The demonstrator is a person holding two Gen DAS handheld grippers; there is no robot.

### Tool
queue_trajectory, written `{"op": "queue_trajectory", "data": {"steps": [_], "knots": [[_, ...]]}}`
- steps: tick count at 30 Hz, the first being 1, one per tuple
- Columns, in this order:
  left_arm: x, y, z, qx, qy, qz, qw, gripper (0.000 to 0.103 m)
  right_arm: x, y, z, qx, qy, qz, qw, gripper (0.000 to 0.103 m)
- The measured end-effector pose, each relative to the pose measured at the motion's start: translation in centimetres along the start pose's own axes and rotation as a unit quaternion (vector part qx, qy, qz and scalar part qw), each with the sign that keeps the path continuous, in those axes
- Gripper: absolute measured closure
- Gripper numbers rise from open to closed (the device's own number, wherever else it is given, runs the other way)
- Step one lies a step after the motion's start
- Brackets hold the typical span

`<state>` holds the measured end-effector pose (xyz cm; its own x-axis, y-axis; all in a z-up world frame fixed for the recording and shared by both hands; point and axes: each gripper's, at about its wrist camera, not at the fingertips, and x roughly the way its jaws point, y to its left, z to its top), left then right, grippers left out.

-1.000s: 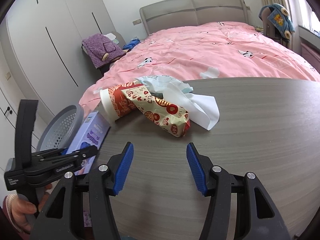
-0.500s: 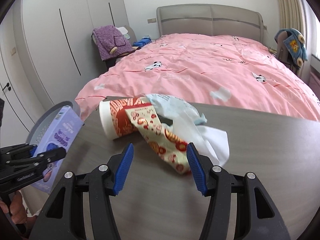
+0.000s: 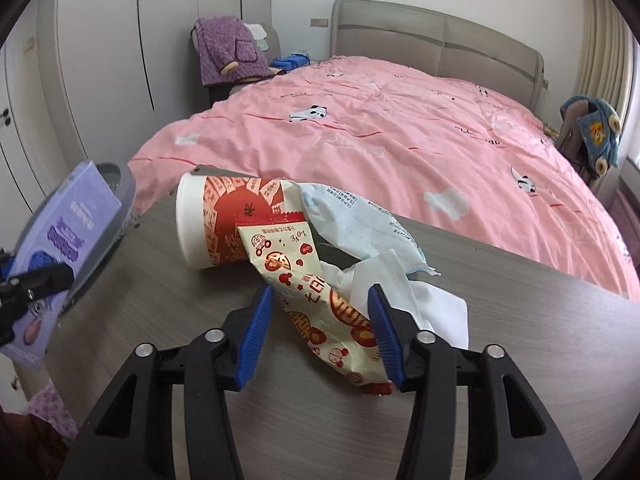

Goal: Collect trash
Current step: 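Lift the lavender box with the left gripper while the right gripper grasps the snack wrapper, then carry the lavender box and snack wrapper over the grey basket with both grippers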

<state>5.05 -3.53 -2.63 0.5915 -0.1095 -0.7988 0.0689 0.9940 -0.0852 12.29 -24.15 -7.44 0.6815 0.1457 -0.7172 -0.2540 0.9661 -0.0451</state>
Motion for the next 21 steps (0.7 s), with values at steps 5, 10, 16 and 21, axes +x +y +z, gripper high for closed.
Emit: {"op": "queue_trajectory", "data": {"steps": [5, 10, 16, 21], "knots": [[-0.2, 0.1, 0.0, -0.001, -0.001, -0.003, 1.0, 0.072, -0.2, 0.1, -0.2, 0.003, 0.003, 0.004, 1.0, 0.085], [-0.6, 0.4, 0.0, -0.003, -0.006, -0.005, 1.0, 0.072, -1.3, 0.2, -0.6, 0.024, -0.004, 0.019, 1.0, 0.09], [-1.0, 0.7, -0.3, -0.005, -0.01, -0.01, 0.9999, 0.072, -3.0, 0.8, -1.2, 0.048, -0.014, 0.031, 0.998, 0.09], [-1.6, 1.3, -0.6, -0.006, -0.016, -0.012, 0.9998, 0.072, -4.5, 1.4, -2.3, 0.067, -0.018, 0.034, 0.997, 0.09]]}}
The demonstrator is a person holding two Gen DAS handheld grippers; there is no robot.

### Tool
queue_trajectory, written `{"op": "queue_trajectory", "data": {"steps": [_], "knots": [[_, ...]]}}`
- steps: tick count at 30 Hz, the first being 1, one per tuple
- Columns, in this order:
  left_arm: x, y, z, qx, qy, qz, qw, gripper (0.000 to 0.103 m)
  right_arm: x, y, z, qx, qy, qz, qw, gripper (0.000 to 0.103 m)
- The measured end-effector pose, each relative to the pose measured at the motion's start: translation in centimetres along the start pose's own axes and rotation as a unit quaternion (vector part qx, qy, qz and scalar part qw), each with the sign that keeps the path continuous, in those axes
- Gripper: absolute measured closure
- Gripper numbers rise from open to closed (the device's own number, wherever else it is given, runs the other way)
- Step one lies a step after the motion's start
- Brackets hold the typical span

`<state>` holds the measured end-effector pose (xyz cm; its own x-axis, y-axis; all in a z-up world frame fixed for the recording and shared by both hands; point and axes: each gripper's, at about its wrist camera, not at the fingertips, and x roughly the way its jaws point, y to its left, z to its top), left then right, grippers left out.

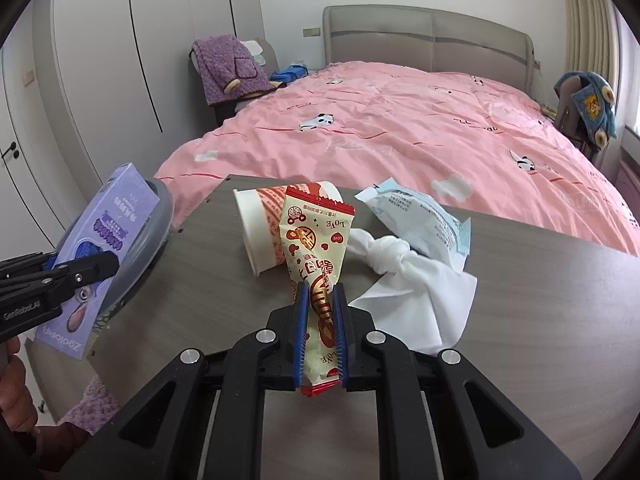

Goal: Collect trash
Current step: 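Carry the lavender box and snack wrapper over the grey basket with both grippers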

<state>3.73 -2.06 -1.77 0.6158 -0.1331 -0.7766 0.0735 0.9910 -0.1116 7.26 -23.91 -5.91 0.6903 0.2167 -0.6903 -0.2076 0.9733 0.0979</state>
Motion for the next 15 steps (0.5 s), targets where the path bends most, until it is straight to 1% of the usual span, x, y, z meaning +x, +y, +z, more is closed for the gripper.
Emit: {"op": "queue_trajectory", "data": {"steps": [7, 11, 15], "knots": [[-0.6, 1.0, -0.7, -0.006, -0.003, -0.002, 1.0, 0.072, -1.4, 0.6, -1.7, 0.029, 0.002, -0.004, 1.0, 0.09], [-1.1, 2.2, -1.1, -0.009, -0.007, -0.001, 0.9999, 0.072, -1.7, 1.5, -1.8, 0.032, -0.001, 0.0, 0.999, 0.09], [-1.7, 3.7, -1.5, -0.014, -0.015, 0.008, 0.9998, 0.072, -1.7, 3.4, -1.2, 0.024, -0.008, 0.011, 1.0, 0.09]]}}
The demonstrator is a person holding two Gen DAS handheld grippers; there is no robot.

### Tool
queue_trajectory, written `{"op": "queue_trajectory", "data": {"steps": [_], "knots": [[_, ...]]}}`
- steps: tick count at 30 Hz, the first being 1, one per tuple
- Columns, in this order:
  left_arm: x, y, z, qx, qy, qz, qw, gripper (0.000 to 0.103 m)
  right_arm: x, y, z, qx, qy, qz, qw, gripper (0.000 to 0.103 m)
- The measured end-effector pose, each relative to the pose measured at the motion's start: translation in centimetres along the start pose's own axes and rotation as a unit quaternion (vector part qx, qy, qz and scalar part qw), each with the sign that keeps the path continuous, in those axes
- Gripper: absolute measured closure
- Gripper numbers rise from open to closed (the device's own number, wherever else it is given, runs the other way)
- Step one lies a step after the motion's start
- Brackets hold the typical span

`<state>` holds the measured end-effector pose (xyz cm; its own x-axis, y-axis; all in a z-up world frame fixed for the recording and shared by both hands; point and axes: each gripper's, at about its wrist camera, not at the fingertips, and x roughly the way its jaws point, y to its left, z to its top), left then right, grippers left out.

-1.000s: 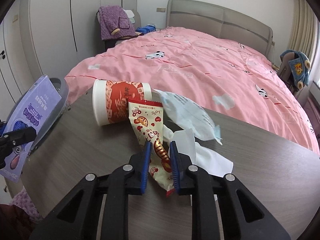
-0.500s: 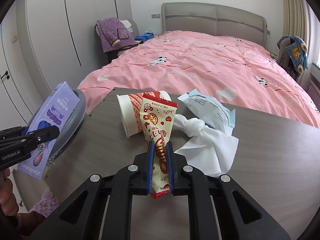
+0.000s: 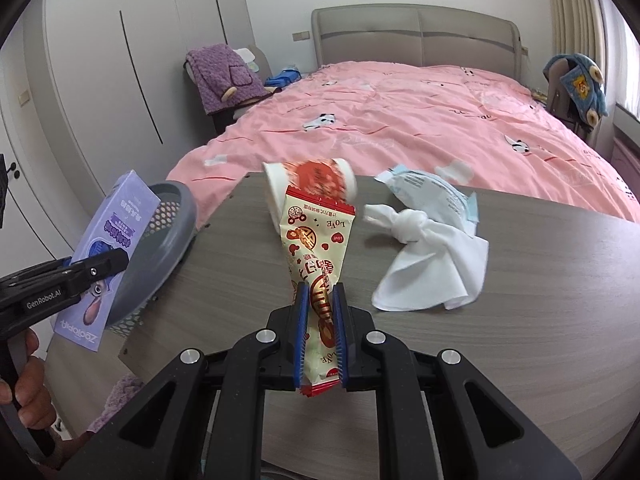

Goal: Collect trash
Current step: 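Carry the lavender box and snack wrapper over the grey basket with both grippers, then open both grippers to drop the box and wrapper into the basket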

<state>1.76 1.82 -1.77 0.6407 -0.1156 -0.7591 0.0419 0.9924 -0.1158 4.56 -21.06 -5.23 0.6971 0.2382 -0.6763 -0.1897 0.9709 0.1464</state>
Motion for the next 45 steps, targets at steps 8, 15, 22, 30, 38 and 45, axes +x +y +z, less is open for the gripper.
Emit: {"op": "queue_trajectory", "data": {"steps": [8, 15, 22, 30, 38, 45], "knots": [[-0.5, 5.1, 0.7, -0.028, -0.023, 0.039, 0.9986, 0.072, 1.9, 5.2, 2.4, -0.023, -0.011, 0.043, 0.999, 0.09], [0.5, 9.5, 1.8, -0.036, -0.027, 0.072, 0.9964, 0.072, 4.4, 10.5, 4.5, -0.051, -0.005, 0.091, 0.995, 0.09], [2.4, 12.5, 2.1, -0.044, -0.009, 0.074, 0.9962, 0.072, 7.6, 15.2, 5.9, -0.079, 0.016, 0.126, 0.989, 0.09], [4.2, 14.3, 1.9, -0.054, 0.008, 0.071, 0.996, 0.072, 9.8, 17.2, 5.4, -0.089, 0.042, 0.136, 0.986, 0.094], [4.7, 14.8, 2.0, -0.061, 0.011, 0.074, 0.9953, 0.06, 10.3, 17.2, 5.3, -0.085, 0.047, 0.138, 0.986, 0.091], [4.0, 14.6, 1.7, -0.059, 0.006, 0.092, 0.994, 0.051, 10.0, 16.8, 5.3, -0.075, 0.042, 0.14, 0.987, 0.091]]}}
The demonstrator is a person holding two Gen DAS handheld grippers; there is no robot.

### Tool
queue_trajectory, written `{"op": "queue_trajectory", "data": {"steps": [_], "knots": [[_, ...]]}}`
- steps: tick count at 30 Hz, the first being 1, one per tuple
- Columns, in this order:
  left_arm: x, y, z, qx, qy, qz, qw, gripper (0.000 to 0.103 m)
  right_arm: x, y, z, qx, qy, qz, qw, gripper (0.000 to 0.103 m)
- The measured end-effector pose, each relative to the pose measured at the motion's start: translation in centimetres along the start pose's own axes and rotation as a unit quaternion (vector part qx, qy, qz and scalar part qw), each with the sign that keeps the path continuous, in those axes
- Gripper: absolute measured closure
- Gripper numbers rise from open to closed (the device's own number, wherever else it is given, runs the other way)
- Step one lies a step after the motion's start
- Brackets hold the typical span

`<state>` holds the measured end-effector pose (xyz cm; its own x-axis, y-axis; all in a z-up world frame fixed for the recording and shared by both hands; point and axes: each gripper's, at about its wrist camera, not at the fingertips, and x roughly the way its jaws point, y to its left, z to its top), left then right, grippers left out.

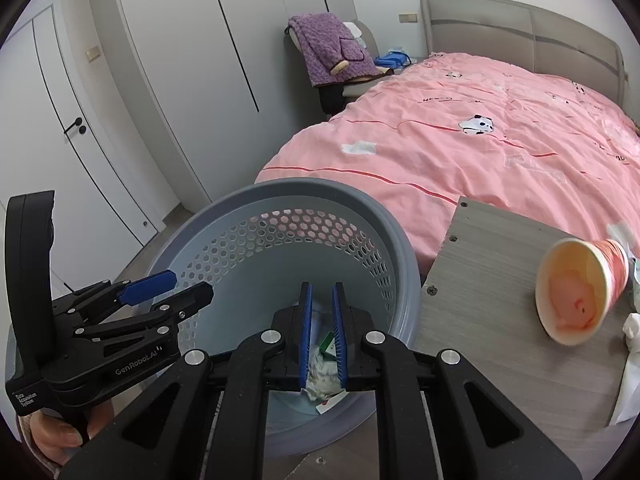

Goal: Collect trash
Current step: 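Open both grippers to drop the box and wrapper into the basket, then withdraw both grippers from the basket back over the table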

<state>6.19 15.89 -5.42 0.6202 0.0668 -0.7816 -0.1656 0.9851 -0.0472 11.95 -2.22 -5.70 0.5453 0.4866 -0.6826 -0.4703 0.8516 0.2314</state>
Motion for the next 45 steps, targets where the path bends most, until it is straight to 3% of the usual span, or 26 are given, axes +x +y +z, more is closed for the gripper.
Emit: {"op": "queue_trajectory", "data": {"steps": [6, 11, 24, 37, 45], "knots": [[-0.9, 0.1, -0.2, -0.002, -0.009, 0.008, 0.9999, 0.043, -0.7, 0.2, -0.5, 0.0, -0.006, -0.002, 1.0, 0.08], [-1.5, -0.2, -0.4, 0.0, -0.011, 0.007, 0.9999, 0.042, -2.0, -0.1, -1.0, 0.007, -0.014, -0.01, 1.0, 0.068], [-2.9, -2.6, -0.8, 0.02, -0.008, -0.021, 0.9996, 0.039, -5.9, -2.4, -3.2, 0.035, -0.029, -0.041, 0.998, 0.057], [-3.6, -8.9, -0.5, 0.07, 0.007, -0.071, 0.9951, 0.037, -10.3, -8.3, -6.7, 0.087, -0.041, -0.094, 0.991, 0.051], [-3.6, -15.5, 1.4, 0.127, 0.016, -0.106, 0.9862, 0.037, -13.5, -13.3, -8.6, 0.129, -0.056, -0.131, 0.981, 0.048]]}}
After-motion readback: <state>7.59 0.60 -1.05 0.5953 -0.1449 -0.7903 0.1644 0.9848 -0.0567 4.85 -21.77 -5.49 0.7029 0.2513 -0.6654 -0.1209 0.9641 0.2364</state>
